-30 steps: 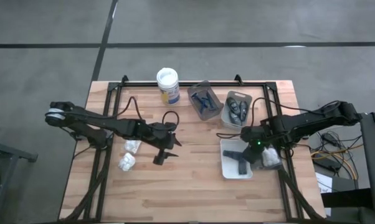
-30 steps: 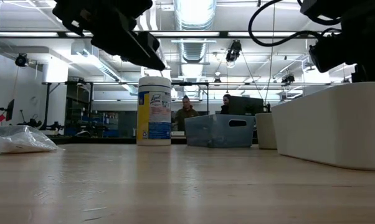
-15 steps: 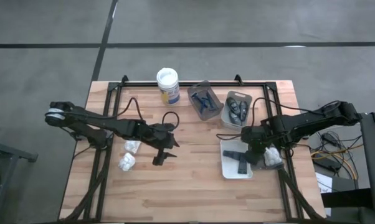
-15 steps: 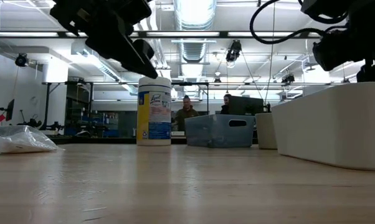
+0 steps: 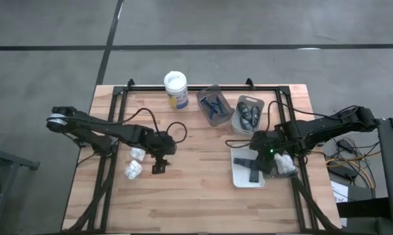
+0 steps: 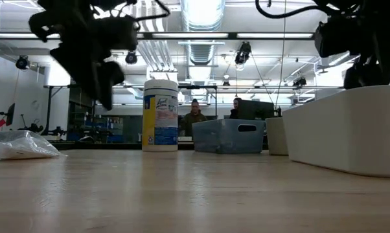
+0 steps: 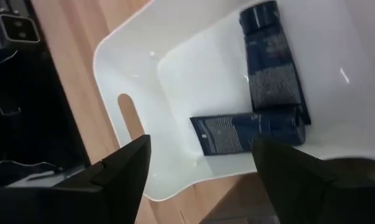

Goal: Pick & Place Travel size toiletries
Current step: Put the white cotton pack into the bottom black bin

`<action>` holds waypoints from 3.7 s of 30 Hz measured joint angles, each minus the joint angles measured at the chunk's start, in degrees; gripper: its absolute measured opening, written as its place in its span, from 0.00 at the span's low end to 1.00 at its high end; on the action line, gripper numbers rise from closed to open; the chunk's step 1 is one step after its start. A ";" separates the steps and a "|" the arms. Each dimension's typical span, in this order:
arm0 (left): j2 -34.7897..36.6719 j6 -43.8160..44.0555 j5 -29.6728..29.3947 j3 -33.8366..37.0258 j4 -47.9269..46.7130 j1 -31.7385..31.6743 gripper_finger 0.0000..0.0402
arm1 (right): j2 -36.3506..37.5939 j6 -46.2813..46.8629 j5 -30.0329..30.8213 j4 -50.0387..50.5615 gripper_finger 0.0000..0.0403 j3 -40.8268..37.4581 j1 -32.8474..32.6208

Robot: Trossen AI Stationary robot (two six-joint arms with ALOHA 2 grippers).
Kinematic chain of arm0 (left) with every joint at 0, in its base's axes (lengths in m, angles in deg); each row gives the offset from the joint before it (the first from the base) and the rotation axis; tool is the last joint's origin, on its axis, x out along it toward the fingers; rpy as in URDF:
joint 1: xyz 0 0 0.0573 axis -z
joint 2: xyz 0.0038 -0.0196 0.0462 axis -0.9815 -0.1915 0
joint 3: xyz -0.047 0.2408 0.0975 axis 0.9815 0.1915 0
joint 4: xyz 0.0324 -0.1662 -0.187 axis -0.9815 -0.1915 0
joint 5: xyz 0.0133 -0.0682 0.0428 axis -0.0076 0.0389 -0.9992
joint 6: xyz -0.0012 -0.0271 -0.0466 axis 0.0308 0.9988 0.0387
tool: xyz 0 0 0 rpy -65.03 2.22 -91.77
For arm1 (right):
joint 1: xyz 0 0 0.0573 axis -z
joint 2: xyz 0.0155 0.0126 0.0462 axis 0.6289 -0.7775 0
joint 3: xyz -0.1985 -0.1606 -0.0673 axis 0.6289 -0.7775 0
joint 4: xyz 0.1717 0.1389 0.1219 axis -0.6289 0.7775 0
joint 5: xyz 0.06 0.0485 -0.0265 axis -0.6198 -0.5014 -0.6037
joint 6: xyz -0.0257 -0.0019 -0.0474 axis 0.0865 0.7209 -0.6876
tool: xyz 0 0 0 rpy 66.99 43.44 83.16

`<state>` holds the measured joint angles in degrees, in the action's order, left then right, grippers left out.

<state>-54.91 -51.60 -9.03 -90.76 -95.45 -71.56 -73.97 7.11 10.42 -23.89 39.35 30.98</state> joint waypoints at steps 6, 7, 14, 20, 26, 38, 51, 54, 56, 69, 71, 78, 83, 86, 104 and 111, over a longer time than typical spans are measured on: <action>0.00 5.05 -0.96 0.51 -4.58 0.00 0.58 | 0.95 -4.13 0.26 -0.60 0.72 0.00 -0.02; 0.00 5.00 -1.33 0.51 -4.30 0.00 0.58 | 1.12 -4.61 0.63 -1.32 0.73 0.00 -0.01; 0.00 3.32 -3.67 0.51 -1.29 0.00 0.58 | 1.43 -11.01 3.51 -12.91 0.77 0.00 -0.02; 0.00 3.66 -3.40 0.51 -3.62 0.05 0.58 | 1.30 -13.91 3.66 -23.68 0.81 -0.02 0.00; 0.00 6.31 -3.80 0.62 -13.27 0.22 0.58 | 0.33 -16.27 4.68 -29.83 0.85 -0.11 -0.02; 9.24 9.82 -10.45 13.24 -8.28 0.22 0.58 | -7.01 -21.26 6.72 -32.04 0.86 -0.52 0.00; 20.83 28.16 -14.29 17.44 -21.30 0.22 0.58 | -16.44 -25.46 6.59 -42.27 0.77 -0.50 0.00; 20.75 30.30 -13.50 20.20 -20.81 0.22 0.58 | -16.78 -27.04 6.44 -44.91 0.75 -0.14 0.00; 20.70 31.74 -12.70 22.10 -19.86 0.22 0.58 | -16.45 -28.21 6.42 -45.45 0.74 -0.04 0.00; 20.90 30.16 -8.81 25.54 -6.64 0.22 0.36 | -13.15 -31.14 6.44 -46.56 0.65 0.00 0.00; 20.90 29.60 -8.81 24.90 -6.19 0.22 0.28 | -13.24 -31.11 6.44 -46.51 0.64 0.00 0.00; 20.90 24.94 -8.91 22.89 0.93 0.22 0.04 | -13.28 -30.91 6.48 -47.71 0.60 0.00 0.00; 20.90 19.39 -9.86 22.67 13.20 0.22 0.02 | -13.28 -30.88 6.48 -53.34 0.58 0.00 0.00; 20.90 15.91 -9.88 22.67 21.54 0.22 0.03 | -13.28 -30.89 6.49 -56.80 0.57 0.00 0.00; 14.60 0.02 -9.73 22.78 56.70 0.22 0.02 | -13.28 -33.09 13.57 -67.28 0.63 0.00 -0.01; 7.55 -2.67 -9.29 22.51 67.08 0.28 0.02 | -13.31 -30.44 21.57 -67.21 0.66 -0.02 0.00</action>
<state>-47.35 -54.27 -18.32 -68.25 -28.37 -71.28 -87.28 -23.33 31.99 -91.10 39.32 30.98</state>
